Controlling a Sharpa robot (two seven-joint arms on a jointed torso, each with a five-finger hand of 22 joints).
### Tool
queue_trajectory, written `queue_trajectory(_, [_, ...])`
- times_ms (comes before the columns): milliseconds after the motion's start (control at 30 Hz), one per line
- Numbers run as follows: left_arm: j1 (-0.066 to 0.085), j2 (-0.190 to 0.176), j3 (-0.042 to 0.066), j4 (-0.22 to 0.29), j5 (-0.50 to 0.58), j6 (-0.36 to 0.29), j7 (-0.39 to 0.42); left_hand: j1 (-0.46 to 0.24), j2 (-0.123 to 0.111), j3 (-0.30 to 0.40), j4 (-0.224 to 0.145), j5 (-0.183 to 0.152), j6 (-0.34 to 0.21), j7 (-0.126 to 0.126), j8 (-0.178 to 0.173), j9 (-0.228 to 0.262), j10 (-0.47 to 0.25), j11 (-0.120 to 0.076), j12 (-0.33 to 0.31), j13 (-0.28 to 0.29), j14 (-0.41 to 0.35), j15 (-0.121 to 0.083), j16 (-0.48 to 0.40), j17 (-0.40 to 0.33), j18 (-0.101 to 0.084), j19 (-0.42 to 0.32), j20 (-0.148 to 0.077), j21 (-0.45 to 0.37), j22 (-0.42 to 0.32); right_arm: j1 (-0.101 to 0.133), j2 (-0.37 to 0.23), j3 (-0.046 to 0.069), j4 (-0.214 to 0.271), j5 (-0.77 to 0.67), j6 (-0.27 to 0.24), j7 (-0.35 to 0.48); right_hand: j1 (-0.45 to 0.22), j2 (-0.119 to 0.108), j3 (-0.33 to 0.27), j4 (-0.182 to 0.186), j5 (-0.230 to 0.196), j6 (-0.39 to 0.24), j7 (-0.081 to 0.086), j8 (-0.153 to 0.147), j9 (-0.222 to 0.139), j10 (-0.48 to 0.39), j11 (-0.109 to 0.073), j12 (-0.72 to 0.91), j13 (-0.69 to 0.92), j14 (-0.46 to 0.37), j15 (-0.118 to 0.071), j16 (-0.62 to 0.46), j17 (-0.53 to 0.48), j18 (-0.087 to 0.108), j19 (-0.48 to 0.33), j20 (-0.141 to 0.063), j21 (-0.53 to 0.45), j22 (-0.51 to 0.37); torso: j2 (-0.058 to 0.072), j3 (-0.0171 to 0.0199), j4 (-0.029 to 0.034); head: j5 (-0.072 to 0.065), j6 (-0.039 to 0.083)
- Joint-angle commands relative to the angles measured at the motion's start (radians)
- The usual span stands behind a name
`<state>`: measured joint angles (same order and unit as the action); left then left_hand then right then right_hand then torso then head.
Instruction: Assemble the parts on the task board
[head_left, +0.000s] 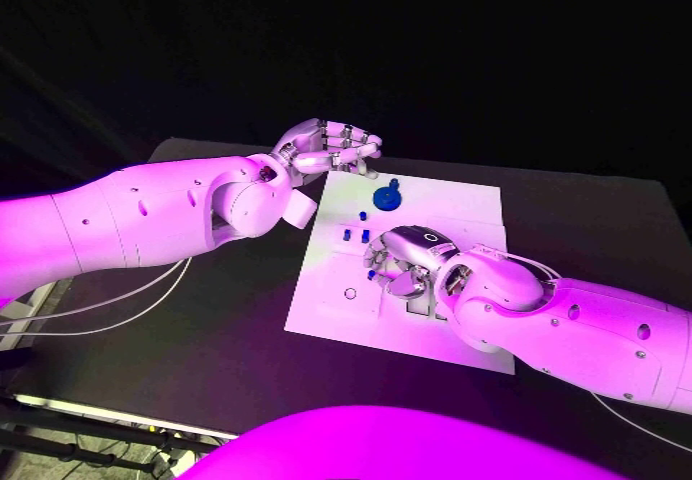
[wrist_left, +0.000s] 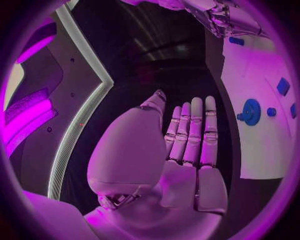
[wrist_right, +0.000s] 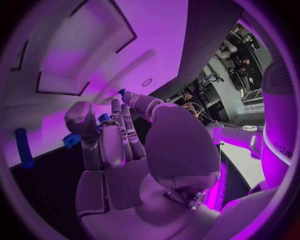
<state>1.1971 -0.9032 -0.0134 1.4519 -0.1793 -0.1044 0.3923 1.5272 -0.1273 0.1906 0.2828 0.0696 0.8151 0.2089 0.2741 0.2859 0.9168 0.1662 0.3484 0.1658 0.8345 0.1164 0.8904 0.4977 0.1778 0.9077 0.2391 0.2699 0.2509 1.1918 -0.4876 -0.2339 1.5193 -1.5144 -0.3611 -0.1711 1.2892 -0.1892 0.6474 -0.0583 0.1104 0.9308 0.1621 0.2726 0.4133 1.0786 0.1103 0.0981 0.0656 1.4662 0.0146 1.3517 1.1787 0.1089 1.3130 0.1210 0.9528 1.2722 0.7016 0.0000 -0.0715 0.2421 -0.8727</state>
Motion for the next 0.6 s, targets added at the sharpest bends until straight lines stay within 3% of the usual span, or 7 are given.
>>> queue_trajectory(33, [0.001,0.000,0.001,0.001,-0.002,0.013,0.005,-0.001,0.003,0.002,0.005,0.002,-0.007,0.019,-0.002,-0.001,-0.002,0.004,0.001,-0.001,-0.008,0.001,0.000,-0.001,0.004,0.004,0.000,-0.006,-0.001,-0.001,-0.004,0.000,0.004,-0.005,-0.014,0.003,0.001,-0.017,-0.015,0.000,0.005,-0.015,0.008,-0.009,-0.005,-0.053,0.006,-0.011,-0.001,0.005,0.015,-0.025,-0.033,0.021,-0.030,0.003,-0.057,-0.026,0.000,-0.0001,0.0000,0.000,0.000])
queue_trajectory(200, [0.001,0.000,0.001,0.001,-0.002,0.013,0.005,-0.001,0.003,0.002,0.005,0.002,-0.007,0.019,-0.002,-0.001,-0.002,0.004,0.001,-0.001,-0.008,0.001,0.000,-0.001,0.004,0.004,0.000,-0.006,-0.001,-0.001,-0.017,0.000,0.015,-0.003,-0.034,0.006,0.010,-0.030,-0.069,0.002,0.032,-0.055,0.009,-0.034,-0.020,-0.161,0.020,-0.008,0.002,-0.044,0.027,-0.089,-0.132,0.044,-0.101,0.016,-0.208,-0.097,-0.001,-0.0003,0.0005,-0.003,0.000])
queue_trajectory(333, [0.001,0.000,0.001,0.000,-0.002,0.013,0.005,-0.001,0.003,0.002,0.005,0.002,-0.007,0.019,-0.002,-0.001,-0.002,0.004,0.001,-0.001,-0.008,0.001,0.000,-0.001,0.004,0.004,0.000,-0.006,-0.001,0.000,-0.038,0.000,0.039,-0.002,-0.047,0.007,0.049,-0.014,-0.183,0.019,0.048,-0.079,0.000,-0.059,-0.037,-0.243,0.034,0.038,0.008,-0.090,0.039,-0.140,-0.220,0.059,-0.149,0.028,-0.322,-0.151,-0.001,-0.0004,0.0007,-0.003,0.000])
queue_trajectory(400, [0.001,-0.001,0.001,-0.001,-0.002,0.014,0.004,-0.001,0.003,0.002,0.005,0.002,-0.007,0.019,-0.002,-0.001,-0.002,0.004,0.001,-0.001,-0.008,0.001,0.000,-0.001,0.004,0.004,0.000,-0.006,-0.001,0.001,-0.052,0.001,0.056,0.000,-0.052,0.007,0.074,-0.001,-0.233,0.034,0.050,-0.077,0.000,-0.064,-0.043,-0.263,0.035,0.074,0.013,-0.094,0.040,-0.139,-0.228,0.060,-0.148,0.031,-0.331,-0.156,-0.001,-0.0004,0.0006,-0.003,0.000])
queue_trajectory(600, [0.001,-0.002,0.001,-0.002,-0.002,0.013,0.004,-0.001,0.003,0.002,0.005,0.002,-0.007,0.019,-0.002,-0.001,-0.002,0.004,0.001,-0.001,-0.008,0.001,0.000,-0.001,0.004,0.004,0.000,-0.006,-0.001,0.019,-0.107,0.005,0.108,0.023,-0.063,0.009,0.091,0.010,-0.231,0.042,0.060,-0.055,0.013,-0.061,-0.047,-0.234,0.022,0.128,0.022,-0.073,0.029,-0.117,-0.207,0.053,-0.110,0.022,-0.277,-0.130,-0.001,-0.0011,-0.0004,-0.007,0.000])
